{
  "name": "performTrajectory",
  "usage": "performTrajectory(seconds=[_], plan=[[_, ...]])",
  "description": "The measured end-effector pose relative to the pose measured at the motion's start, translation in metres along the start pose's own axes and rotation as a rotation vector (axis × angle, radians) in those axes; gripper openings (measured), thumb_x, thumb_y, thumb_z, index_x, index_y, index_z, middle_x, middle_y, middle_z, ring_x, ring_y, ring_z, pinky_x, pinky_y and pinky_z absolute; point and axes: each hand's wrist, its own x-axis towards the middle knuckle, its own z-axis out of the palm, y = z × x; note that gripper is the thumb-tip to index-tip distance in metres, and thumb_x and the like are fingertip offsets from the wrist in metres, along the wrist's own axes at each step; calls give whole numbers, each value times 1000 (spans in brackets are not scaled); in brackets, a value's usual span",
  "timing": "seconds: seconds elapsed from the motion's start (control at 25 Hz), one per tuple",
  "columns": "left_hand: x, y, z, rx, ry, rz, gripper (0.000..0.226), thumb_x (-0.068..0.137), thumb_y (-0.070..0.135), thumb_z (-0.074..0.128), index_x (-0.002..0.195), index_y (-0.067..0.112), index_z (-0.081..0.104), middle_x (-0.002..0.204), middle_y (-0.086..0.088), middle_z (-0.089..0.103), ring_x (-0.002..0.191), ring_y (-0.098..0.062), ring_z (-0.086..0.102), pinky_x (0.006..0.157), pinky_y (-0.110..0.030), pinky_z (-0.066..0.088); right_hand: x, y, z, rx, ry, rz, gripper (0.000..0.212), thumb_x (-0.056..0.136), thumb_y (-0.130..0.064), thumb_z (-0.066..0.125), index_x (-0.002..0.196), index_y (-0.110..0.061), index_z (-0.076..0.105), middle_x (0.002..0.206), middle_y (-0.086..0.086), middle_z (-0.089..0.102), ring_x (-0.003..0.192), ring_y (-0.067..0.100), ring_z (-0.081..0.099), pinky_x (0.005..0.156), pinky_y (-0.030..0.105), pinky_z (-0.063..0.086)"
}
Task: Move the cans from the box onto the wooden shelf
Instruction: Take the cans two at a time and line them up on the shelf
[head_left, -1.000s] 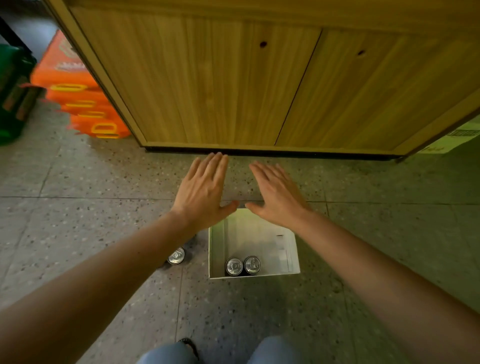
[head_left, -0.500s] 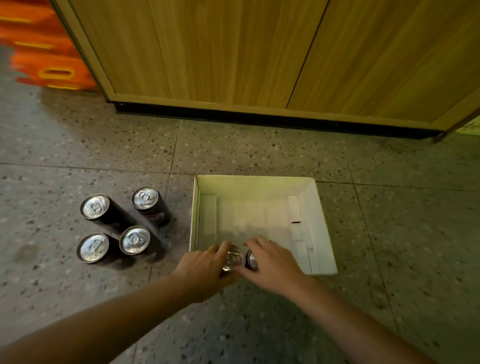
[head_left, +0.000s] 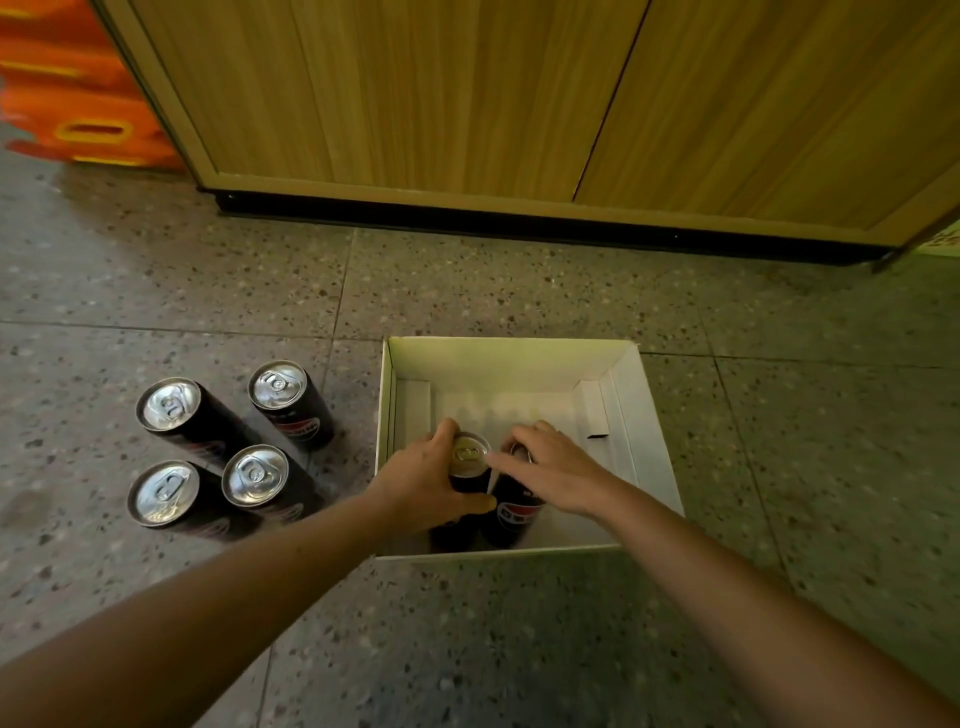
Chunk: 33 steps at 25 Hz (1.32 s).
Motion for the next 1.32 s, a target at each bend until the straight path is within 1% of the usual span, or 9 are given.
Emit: performTrajectory(seconds=[0.12, 0.28, 0.36, 0.48, 0.64, 0.8, 0.96, 1.12, 1.32], plan=[[1, -3, 3, -129, 71, -6, 70, 62, 26, 81, 118, 17, 41, 121, -7, 60, 110, -23, 58, 91, -35, 52, -1, 14, -10, -10, -70, -60, 50, 70, -30, 71, 112, -21, 45, 113, 4, 44, 104, 23, 49, 86, 37, 51], [6, -3, 7, -416, 159, -99, 63, 58, 13, 84, 109, 16, 47, 112, -3, 61, 101, -16, 56, 84, -28, 48, 1, 28, -4, 237, 76, -63, 75, 60, -20, 82, 122, -24, 40, 118, -5, 49, 109, 16, 50, 87, 29, 44], [6, -2, 8, -572, 179, -161, 62, 56, 5, 83, 107, 16, 49, 107, -1, 61, 101, -16, 56, 85, -30, 47, 5, 29, 4, 382, 126, -38, 73, 58, -17, 84, 119, -21, 45, 113, -6, 55, 108, 15, 54, 87, 28, 44], [4, -1, 9, -774, 176, -231, 67, 59, -3, 79, 117, 10, 50, 102, 0, 60, 100, -18, 56, 83, -27, 45, 13, 27, 22, 508, 127, -23, 68, 57, -13, 84, 115, -22, 48, 113, -3, 60, 110, 17, 56, 95, 33, 45], [5, 1, 8, -810, 153, -260, 65, 63, -1, 77, 121, 8, 50, 103, 0, 58, 97, -16, 53, 84, -29, 41, 20, 28, 30, 555, 140, 1, 73, 53, -13, 83, 114, -26, 45, 117, 2, 60, 112, 21, 55, 100, 46, 44], [-4, 9, -8, -774, 131, -136, 59, 64, 2, 77, 116, 15, 52, 102, 3, 61, 99, -14, 58, 84, -27, 42, 9, 21, 8, 576, 161, 15, 68, 55, -8, 84, 116, -14, 54, 118, 4, 62, 110, 18, 56, 95, 33, 44], [-23, 47, -69, -827, 239, -16, 52, 66, 3, 75, 109, 20, 52, 96, 11, 62, 88, -1, 56, 84, -25, 43, -18, -16, -50, 646, 277, -53, 59, 58, -7, 82, 111, -16, 57, 110, 1, 64, 104, 17, 57, 88, 31, 43], [-66, 114, -165, -806, 318, 87, 50, 66, 1, 74, 104, 24, 51, 92, 14, 59, 84, 4, 53, 71, -16, 39, -64, -89, -137, 683, 360, -154, 63, 61, -4, 79, 117, -13, 53, 110, -3, 59, 103, 12, 53, 91, 31, 41], [-155, 209, -294, -769, 368, 140, 39, 66, 8, 77, 95, 25, 59, 89, 12, 65, 80, 3, 60, 65, -15, 42, -158, -205, -255, 719, 354, -265, 55, 64, -1, 77, 114, -8, 56, 97, -6, 58, 89, 8, 56, 67, 5, 45]])
